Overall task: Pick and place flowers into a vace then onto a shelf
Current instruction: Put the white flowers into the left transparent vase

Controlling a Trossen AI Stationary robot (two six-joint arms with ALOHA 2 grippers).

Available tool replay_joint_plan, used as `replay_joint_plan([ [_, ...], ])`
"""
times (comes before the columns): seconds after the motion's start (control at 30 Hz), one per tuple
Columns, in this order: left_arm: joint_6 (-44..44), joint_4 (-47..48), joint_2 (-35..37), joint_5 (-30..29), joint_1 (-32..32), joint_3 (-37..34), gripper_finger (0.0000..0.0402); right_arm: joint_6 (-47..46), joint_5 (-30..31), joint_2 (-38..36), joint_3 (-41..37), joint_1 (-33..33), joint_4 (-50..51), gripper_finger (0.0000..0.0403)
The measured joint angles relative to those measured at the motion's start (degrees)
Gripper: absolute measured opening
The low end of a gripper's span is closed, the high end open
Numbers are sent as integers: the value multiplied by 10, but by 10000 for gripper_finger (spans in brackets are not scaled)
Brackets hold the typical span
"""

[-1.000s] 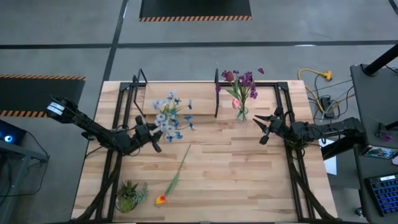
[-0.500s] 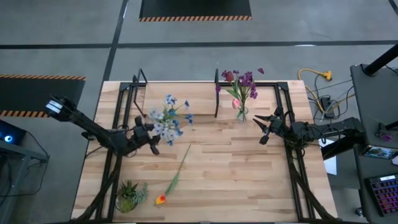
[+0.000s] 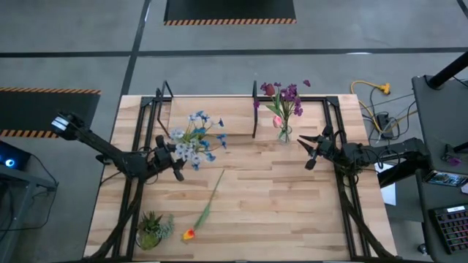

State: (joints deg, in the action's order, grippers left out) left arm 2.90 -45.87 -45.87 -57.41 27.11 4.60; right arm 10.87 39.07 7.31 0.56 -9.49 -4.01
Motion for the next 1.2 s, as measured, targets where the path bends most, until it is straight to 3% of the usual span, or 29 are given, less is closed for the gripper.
replay_joint_plan([
  [0.33, -18, 144, 22, 1, 0, 67, 261, 0, 0, 0, 0, 0, 3, 68],
  [0.5, -116, 389, 22, 4, 0, 148, 303, 0, 0, 0, 0, 0, 3, 68],
  [0.63, -256, 631, 21, 10, 0, 236, 308, 0, 0, 0, 0, 0, 3, 68],
  [0.73, -338, 757, 20, 36, 0, 295, 308, 0, 0, 0, 0, 0, 3, 68],
  [0.87, -352, 809, 20, 91, 0, 349, 309, 0, 0, 0, 0, 0, 3, 68],
  [1.2, -341, 910, -5, 149, 0, 430, 309, 0, 0, 0, 0, 0, 3, 68],
])
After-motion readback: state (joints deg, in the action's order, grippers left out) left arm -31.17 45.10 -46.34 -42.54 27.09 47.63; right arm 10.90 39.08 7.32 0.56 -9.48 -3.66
